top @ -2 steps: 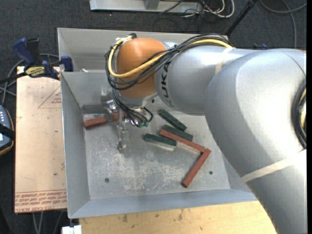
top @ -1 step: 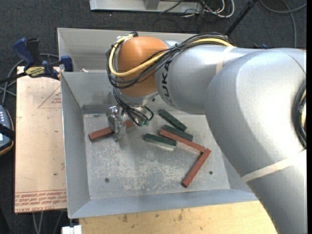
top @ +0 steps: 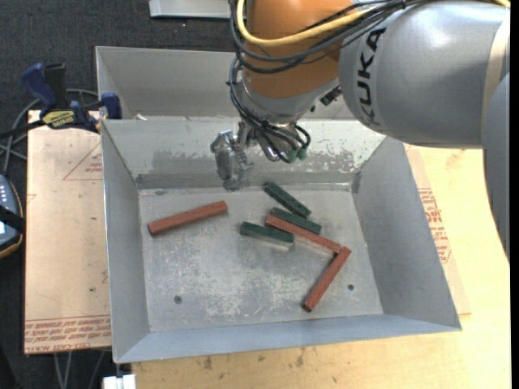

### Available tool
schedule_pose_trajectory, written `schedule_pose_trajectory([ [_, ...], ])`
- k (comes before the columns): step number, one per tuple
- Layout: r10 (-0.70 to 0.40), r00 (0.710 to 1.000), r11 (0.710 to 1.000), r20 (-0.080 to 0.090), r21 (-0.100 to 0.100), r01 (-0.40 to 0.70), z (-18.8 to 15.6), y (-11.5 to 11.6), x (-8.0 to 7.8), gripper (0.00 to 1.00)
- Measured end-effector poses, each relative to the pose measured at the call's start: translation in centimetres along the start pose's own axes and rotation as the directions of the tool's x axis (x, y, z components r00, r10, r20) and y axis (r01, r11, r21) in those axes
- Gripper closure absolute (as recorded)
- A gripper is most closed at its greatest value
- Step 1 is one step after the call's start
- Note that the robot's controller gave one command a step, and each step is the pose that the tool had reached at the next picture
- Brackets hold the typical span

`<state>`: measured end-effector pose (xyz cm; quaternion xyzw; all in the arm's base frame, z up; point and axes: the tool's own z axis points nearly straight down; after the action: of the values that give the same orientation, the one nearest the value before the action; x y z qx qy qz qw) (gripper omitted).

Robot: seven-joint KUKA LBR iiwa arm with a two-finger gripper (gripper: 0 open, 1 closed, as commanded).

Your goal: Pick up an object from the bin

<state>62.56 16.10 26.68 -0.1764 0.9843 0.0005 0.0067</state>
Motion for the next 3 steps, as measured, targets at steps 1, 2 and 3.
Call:
schedule_pose_trajectory([
  [1,0.0,1.0,1.0,-0.009,-0.002,0.0,0.6,0.1,0.1,0.0],
  [2,-0.322,0.947,0.947,-0.017,-0.008,0.322,13.3,-5.5,6.6,0.0],
  [3,-0.402,0.916,0.916,-0.011,-0.006,0.401,20.0,-11.0,4.6,0.0],
])
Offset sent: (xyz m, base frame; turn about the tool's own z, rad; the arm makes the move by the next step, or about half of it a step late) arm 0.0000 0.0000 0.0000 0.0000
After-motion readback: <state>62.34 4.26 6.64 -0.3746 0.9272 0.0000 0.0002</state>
